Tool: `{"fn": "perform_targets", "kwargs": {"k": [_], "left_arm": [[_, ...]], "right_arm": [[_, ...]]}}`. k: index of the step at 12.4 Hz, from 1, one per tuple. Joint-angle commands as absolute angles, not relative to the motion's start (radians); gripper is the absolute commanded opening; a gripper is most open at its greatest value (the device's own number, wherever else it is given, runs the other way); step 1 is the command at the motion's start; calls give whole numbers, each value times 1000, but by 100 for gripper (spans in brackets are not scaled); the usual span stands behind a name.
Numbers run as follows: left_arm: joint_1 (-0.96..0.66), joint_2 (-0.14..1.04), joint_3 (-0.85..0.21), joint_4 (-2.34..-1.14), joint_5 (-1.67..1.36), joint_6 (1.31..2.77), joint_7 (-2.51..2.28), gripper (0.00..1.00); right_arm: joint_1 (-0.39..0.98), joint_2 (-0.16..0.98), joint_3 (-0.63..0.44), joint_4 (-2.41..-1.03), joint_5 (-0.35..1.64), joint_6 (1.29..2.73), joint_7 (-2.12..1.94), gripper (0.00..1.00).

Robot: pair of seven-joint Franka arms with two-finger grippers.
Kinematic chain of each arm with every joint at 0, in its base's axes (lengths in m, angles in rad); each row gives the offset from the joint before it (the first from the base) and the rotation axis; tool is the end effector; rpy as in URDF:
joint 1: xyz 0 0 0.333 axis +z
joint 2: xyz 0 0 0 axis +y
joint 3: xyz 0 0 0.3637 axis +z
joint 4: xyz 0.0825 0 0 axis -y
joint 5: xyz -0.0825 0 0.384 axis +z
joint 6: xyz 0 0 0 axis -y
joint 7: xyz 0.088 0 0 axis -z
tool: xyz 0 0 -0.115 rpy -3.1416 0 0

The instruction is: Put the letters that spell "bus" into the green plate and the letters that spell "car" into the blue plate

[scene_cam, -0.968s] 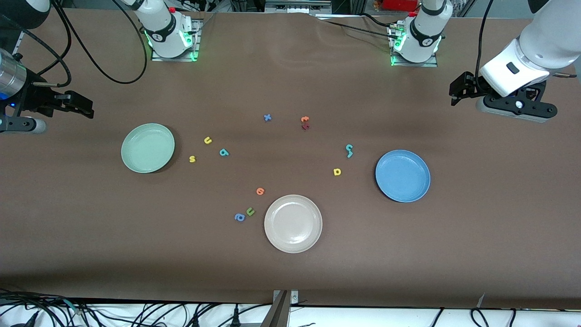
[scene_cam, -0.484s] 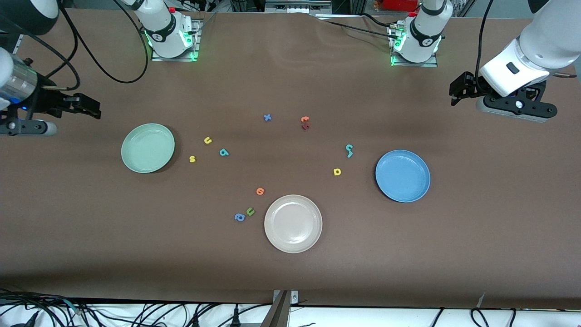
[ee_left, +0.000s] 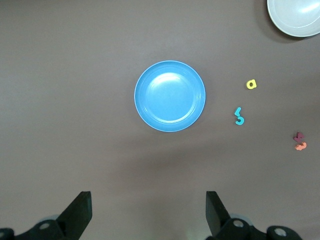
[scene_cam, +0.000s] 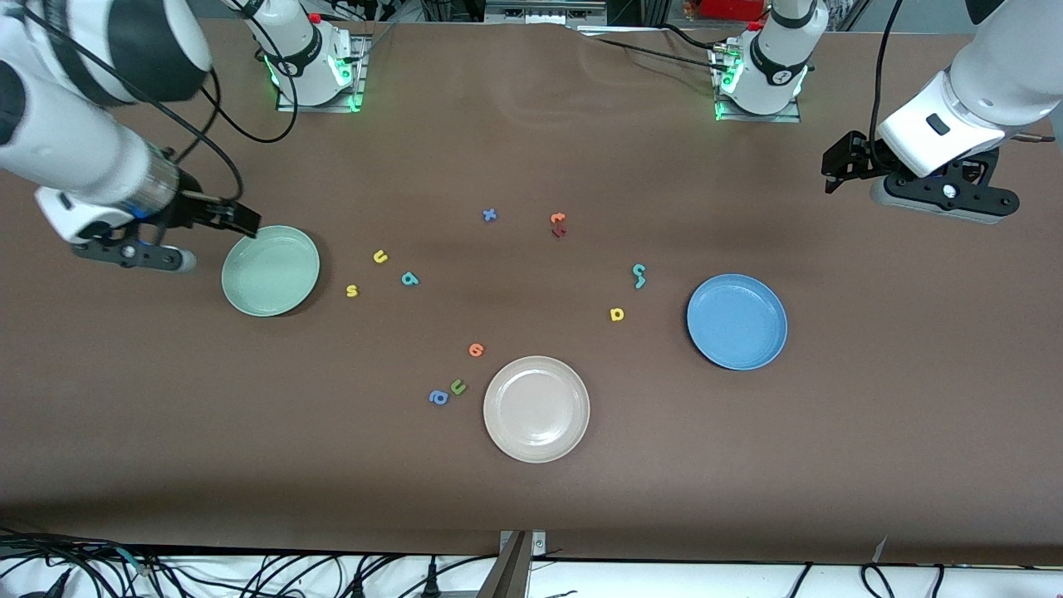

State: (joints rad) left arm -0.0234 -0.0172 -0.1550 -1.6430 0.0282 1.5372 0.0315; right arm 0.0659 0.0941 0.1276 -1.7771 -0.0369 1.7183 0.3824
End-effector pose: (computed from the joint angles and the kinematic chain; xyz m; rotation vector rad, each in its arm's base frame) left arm 0.5336 -0.0936 0.6369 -3.0843 0.3252 0.1339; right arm 0.5673 0.1047 0.5259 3.0555 -0.2763 -0.2136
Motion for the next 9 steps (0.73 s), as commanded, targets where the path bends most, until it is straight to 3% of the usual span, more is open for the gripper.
{"fn": "perform_targets", "kwargs": {"k": [1, 6, 9], "left_arm": [[-28, 18, -153, -1615, 34, 1513, 54, 100], [-54, 139, -193, -1628, 15, 1519, 37, 100], [-58, 262, -230, -1661, 11, 1636, 14, 100]], "right_arm": [[55, 75, 182, -1931, -21, 1856, 544, 99], [55, 116, 277, -2173, -2, 2136, 817, 99], [55, 156, 328, -2311, -2, 2353, 949, 99]]}}
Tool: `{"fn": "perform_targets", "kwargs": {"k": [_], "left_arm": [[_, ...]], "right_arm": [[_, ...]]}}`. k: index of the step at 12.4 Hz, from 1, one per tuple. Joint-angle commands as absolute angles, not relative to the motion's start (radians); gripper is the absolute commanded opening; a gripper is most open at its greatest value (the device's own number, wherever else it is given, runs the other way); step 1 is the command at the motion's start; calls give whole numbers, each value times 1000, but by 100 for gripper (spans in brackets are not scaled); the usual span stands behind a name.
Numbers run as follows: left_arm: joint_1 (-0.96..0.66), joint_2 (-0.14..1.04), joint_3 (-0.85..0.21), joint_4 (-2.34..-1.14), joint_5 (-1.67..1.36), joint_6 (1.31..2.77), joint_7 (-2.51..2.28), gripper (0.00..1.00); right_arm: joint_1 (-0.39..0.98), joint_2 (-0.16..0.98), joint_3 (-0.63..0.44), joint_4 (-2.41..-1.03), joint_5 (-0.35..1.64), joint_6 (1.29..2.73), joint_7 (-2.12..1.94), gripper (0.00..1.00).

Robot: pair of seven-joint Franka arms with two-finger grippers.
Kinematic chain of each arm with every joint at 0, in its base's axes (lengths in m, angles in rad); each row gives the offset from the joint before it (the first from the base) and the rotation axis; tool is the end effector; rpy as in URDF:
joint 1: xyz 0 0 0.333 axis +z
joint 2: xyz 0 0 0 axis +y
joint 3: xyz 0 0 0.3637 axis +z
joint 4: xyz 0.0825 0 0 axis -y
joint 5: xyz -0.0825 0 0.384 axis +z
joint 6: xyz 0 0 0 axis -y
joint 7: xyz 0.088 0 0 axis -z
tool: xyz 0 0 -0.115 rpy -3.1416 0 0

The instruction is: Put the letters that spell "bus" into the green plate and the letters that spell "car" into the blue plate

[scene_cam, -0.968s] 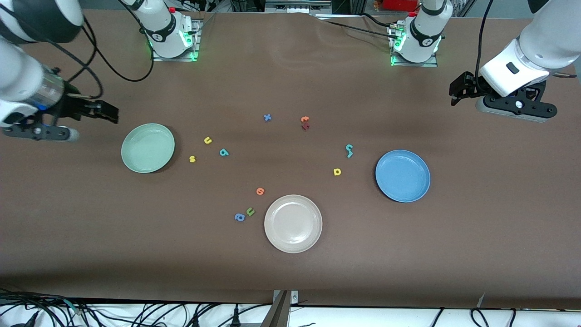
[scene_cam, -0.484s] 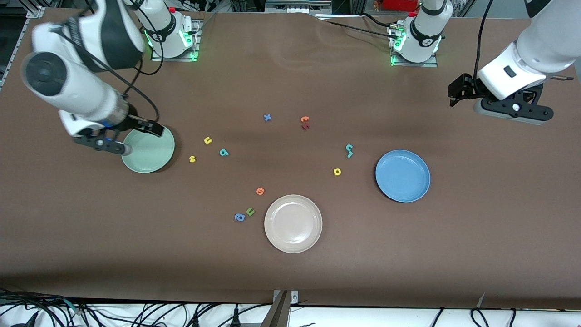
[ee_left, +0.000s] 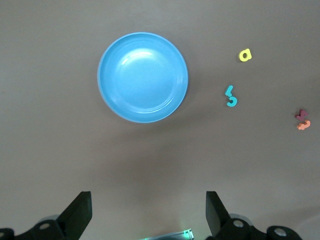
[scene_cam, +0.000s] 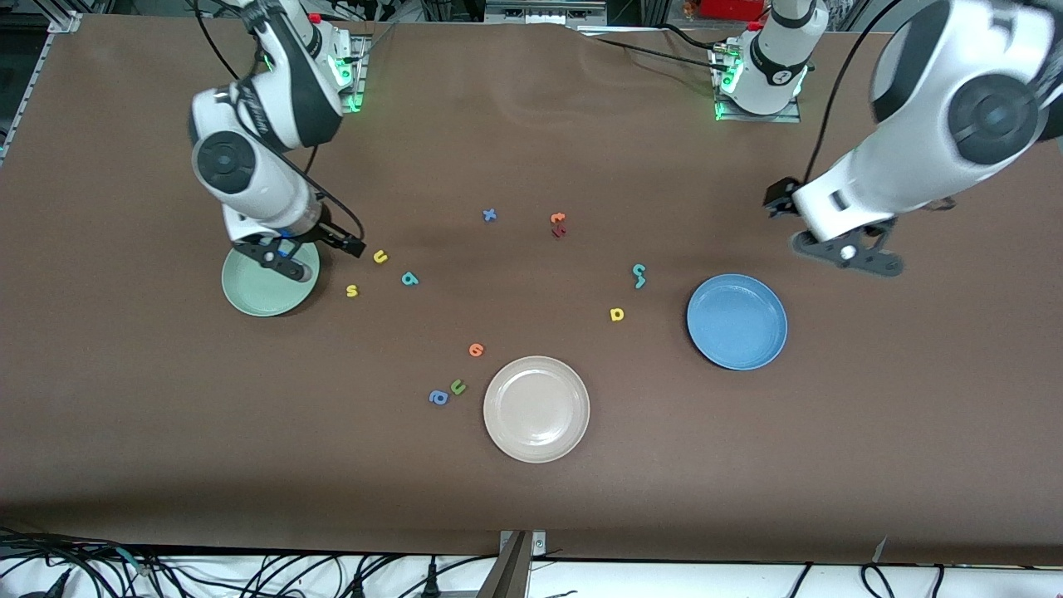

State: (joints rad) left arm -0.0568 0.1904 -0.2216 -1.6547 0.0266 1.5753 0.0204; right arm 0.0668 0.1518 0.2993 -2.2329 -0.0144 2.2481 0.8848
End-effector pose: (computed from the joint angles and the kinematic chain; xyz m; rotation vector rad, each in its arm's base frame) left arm 0.5758 -0.1510 0.5181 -3.0598 0.4689 0.4124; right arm 0.4973 0.1882 0.3351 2.9878 -0.7777 -0.1934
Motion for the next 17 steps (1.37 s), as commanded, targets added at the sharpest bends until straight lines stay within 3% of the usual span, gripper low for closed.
{"fn": "perform_targets", "kwargs": {"k": [1, 4, 7, 11, 12, 14, 17], "left_arm": [[-60, 284, -244, -1692, -7, 1707, 12, 100], [-63, 349, -307, -1772, -11, 1911, -38, 100], [-106, 431, -324, -1772, -8, 1976, -113, 100], [-208, 506, -322, -1821, 56, 2141, -293, 99], [-210, 524, -322, -1842, 104, 2193, -302, 93], [-209, 566, -322, -1841, 110, 2232, -310, 62], [-207, 620, -321, -1838, 167, 2287, -321, 58]], "right_arm": [[55, 179, 330, -2334, -2, 2397, 968, 99], [57, 248, 330, -2381, -2, 2518, 1006, 99], [55, 275, 330, -2431, -2, 2603, 1006, 89], [57, 296, 330, -2464, -2, 2666, 1022, 89], [57, 296, 330, -2464, -2, 2669, 1022, 89], [57, 296, 328, -2464, -2, 2704, 1049, 89], [57, 317, 328, -2462, -2, 2766, 1101, 89]]}}
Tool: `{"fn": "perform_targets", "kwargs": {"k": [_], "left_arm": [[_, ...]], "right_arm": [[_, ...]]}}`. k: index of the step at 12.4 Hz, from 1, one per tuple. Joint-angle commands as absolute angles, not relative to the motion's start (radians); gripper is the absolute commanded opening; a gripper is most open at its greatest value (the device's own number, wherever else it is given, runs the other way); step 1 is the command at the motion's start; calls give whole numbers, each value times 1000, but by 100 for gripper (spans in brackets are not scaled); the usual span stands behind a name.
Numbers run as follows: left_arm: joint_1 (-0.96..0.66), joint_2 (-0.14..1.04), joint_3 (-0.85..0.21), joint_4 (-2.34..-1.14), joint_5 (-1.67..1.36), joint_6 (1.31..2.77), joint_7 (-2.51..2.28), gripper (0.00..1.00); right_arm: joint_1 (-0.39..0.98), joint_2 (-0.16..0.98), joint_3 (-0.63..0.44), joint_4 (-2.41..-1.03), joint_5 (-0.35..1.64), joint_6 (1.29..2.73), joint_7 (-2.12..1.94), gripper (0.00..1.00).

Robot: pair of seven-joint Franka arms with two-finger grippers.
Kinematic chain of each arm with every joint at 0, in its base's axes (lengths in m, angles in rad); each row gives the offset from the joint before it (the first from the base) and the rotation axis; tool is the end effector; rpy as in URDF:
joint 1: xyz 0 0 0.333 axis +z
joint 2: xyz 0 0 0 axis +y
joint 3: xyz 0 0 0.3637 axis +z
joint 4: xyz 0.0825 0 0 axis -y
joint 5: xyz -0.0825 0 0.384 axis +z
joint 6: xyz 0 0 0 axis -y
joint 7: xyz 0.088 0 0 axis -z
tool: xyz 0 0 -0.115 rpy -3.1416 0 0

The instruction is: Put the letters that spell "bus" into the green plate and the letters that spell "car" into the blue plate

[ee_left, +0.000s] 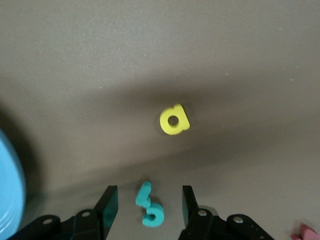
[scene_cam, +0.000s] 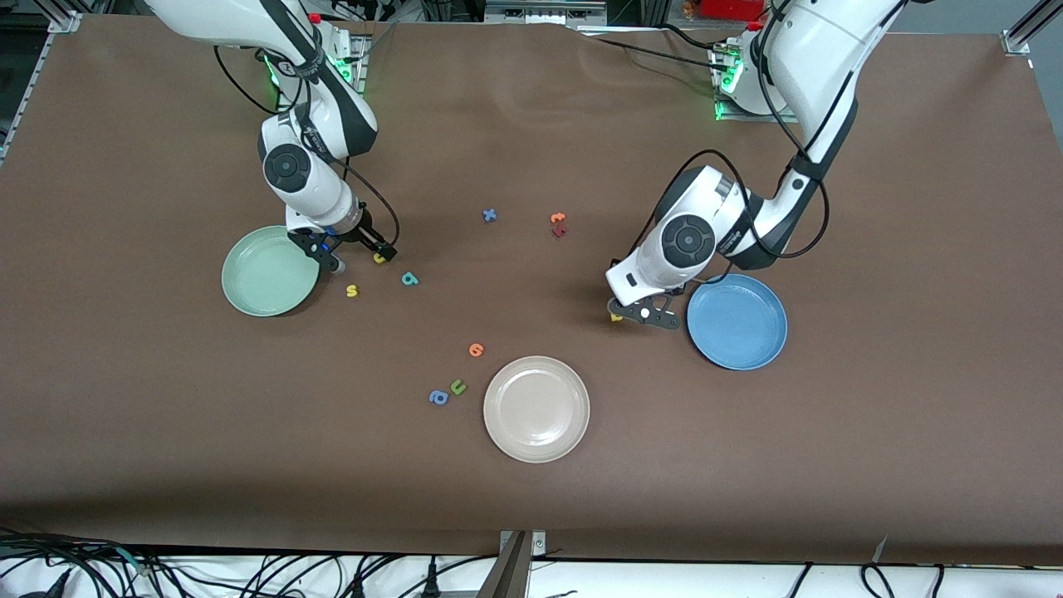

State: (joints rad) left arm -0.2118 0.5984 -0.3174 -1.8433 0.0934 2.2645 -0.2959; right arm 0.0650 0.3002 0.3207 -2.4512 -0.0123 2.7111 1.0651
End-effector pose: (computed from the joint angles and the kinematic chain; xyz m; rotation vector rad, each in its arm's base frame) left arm 0.5730 -0.3124 0.2342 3.0578 -0.3991 -0.2744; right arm 0.4559 0.1897 0.2215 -2.9124 1.0309 0.1194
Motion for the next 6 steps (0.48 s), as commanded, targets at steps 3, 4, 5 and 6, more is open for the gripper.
{"fn": "perform_targets", "kwargs": {"k": [3, 4, 5, 6], "left_arm": [[-212, 638, -319, -1844, 204, 2287, -354, 58], [-224, 643, -321, -1845, 206, 2287, -386, 59], [-236, 641, -321, -1859, 207, 2287, -405, 59], [-242, 638, -321, -1865, 207, 2286, -416, 59]], "right_arm": [[67, 342, 328, -2461, -3, 2796, 1124, 89], [67, 345, 328, -2461, -6, 2796, 1124, 89], [71, 345, 327, -2457, -6, 2795, 1121, 89], [71, 348, 327, -2457, -8, 2796, 1121, 89]]}}
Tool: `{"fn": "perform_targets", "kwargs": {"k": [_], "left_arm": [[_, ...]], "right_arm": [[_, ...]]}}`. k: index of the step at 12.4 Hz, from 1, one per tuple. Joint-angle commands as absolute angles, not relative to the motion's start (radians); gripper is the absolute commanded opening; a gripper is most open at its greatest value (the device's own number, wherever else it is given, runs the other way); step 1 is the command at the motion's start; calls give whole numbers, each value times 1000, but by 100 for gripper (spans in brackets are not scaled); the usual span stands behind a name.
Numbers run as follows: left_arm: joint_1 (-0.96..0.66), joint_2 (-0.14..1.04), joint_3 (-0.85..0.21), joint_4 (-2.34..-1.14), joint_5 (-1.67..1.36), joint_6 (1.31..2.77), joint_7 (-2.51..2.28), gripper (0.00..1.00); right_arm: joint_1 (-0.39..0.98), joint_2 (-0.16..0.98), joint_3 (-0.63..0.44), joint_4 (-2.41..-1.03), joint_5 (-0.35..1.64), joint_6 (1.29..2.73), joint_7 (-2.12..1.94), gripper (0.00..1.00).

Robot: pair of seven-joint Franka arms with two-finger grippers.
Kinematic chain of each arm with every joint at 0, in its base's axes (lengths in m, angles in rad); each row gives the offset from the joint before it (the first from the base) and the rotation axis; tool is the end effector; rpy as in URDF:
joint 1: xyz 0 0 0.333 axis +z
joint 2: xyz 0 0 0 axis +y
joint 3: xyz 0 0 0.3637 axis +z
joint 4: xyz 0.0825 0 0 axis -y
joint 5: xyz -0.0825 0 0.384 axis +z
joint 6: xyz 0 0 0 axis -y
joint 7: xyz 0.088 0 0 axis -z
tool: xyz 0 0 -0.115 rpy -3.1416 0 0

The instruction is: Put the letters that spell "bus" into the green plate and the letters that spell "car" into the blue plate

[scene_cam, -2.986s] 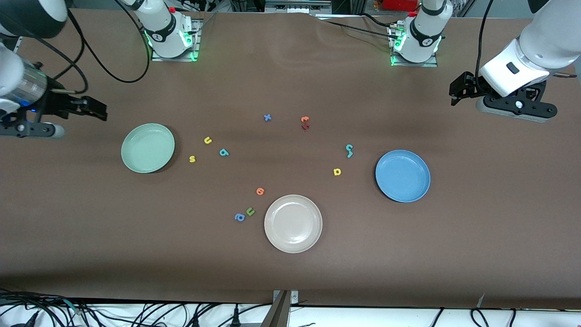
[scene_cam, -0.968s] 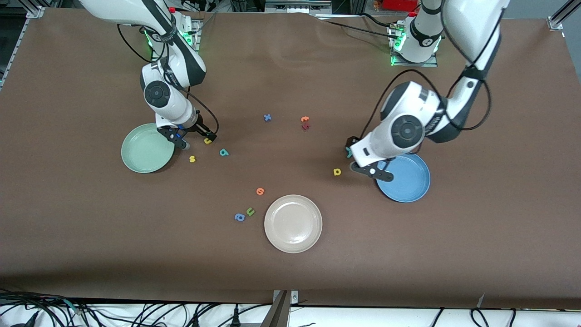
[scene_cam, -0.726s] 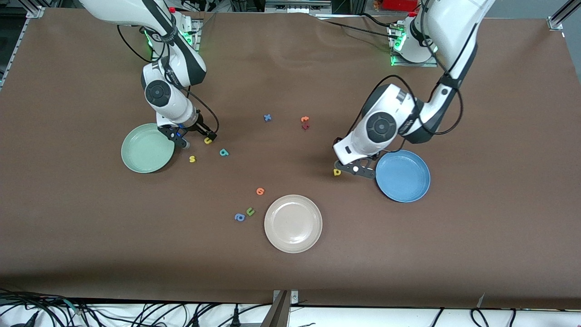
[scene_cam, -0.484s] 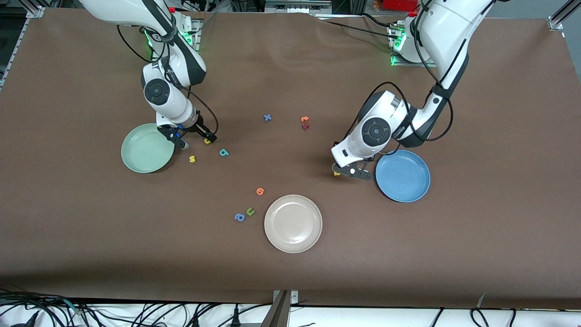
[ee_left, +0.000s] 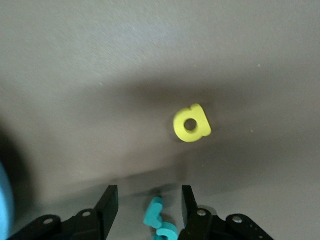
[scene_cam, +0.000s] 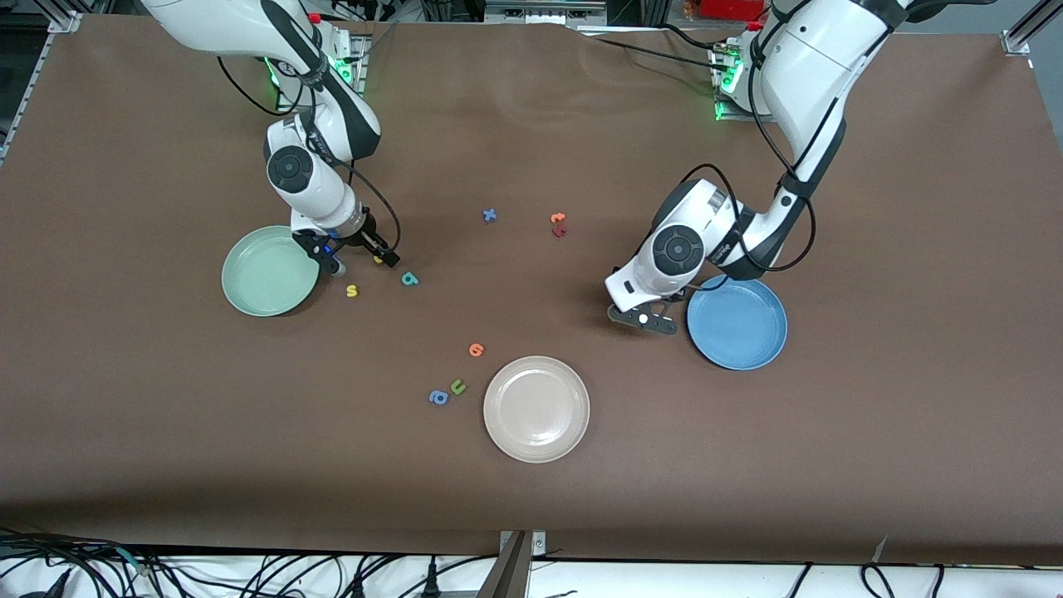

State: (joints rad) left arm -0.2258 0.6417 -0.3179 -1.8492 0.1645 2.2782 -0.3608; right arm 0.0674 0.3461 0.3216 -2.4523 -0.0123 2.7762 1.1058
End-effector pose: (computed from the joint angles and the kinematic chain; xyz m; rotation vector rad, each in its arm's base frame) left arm 0.5643 -0.3180 0.2058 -3.0958 0.4025 0.2976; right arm 0.4566 0.1930 0.2053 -2.8686 1.0845 0.1123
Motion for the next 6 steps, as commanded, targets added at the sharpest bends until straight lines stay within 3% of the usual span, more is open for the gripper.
{"fn": "perform_targets", "kwargs": {"k": [1, 3, 6], "left_arm": [[-244, 637, -321, -1876, 207, 2286, -419, 57], [-242, 637, -321, -1876, 245, 2286, -419, 52], [-244, 634, -322, -1881, 256, 2276, -416, 51]], "right_arm": [[71, 354, 327, -2456, -17, 2796, 1121, 82], [71, 362, 324, -2454, -23, 2796, 1114, 69], [69, 362, 322, -2453, -23, 2795, 1112, 68]]}}
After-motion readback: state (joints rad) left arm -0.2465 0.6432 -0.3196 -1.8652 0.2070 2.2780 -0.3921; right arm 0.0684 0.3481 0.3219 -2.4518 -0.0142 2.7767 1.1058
